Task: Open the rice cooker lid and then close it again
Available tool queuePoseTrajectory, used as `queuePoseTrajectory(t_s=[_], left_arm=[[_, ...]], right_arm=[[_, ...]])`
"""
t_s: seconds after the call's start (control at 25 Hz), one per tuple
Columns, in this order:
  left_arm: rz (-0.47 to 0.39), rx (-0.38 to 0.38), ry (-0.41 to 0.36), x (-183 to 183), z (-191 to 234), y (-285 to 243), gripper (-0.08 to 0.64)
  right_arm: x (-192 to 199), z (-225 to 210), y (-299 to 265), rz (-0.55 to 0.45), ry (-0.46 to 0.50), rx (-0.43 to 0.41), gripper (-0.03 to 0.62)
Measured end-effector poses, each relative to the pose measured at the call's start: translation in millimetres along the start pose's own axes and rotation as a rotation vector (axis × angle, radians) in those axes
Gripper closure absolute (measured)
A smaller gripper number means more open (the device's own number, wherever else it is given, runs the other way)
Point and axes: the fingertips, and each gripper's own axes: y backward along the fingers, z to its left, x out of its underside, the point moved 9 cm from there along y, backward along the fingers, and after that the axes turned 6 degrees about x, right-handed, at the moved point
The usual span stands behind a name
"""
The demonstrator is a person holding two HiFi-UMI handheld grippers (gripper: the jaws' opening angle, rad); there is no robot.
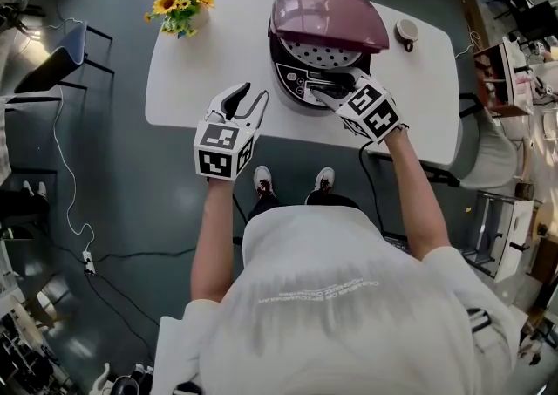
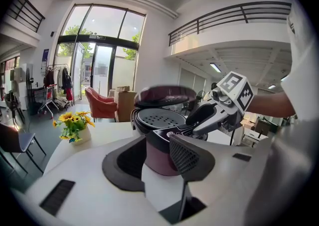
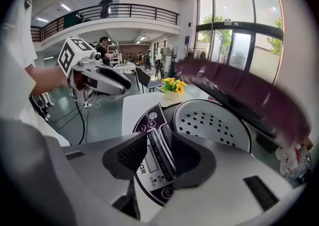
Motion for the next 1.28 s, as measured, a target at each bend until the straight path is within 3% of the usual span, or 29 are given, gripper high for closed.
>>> queuePoseTrajectory(t_s=[0.24, 0.36, 0.52, 0.72, 0.88, 1.28], left_arm=[[-0.013, 0.008, -0.027, -8.7, -2.5, -1.4, 0.400], [-0.017, 0.014, -0.043, -13.0, -5.5, -0.8, 0.400], [-0.019, 0.015, -0.069, -20.4, -6.5, -1.6, 0.399], [-0.021, 0.009, -0.119, -36.1, -4.6, -2.3, 0.400], [-0.036, -0.004, -0.157, -53.9, 1.2, -6.1, 0.400], [-0.127, -0.017, -0.239, -108.2, -0.4, -9.2, 0.399]], right_arm=[[1.2, 2.7, -2.4, -0.024, -0.009, 0.038, 0.415], [1.1, 0.6, -4.6, -0.004, -0.015, 0.020, 0.412], [2.9, -9.7, -5.2, -0.048, -0.121, -0.038, 0.413], [17.5, -18.7, -0.9, -0.168, -0.260, -0.032, 0.457], [21.8, -29.8, 14.3, -0.223, -0.279, 0.032, 0.456], [13.8, -88.0, 112.0, -0.432, -0.389, 0.308, 0.455]])
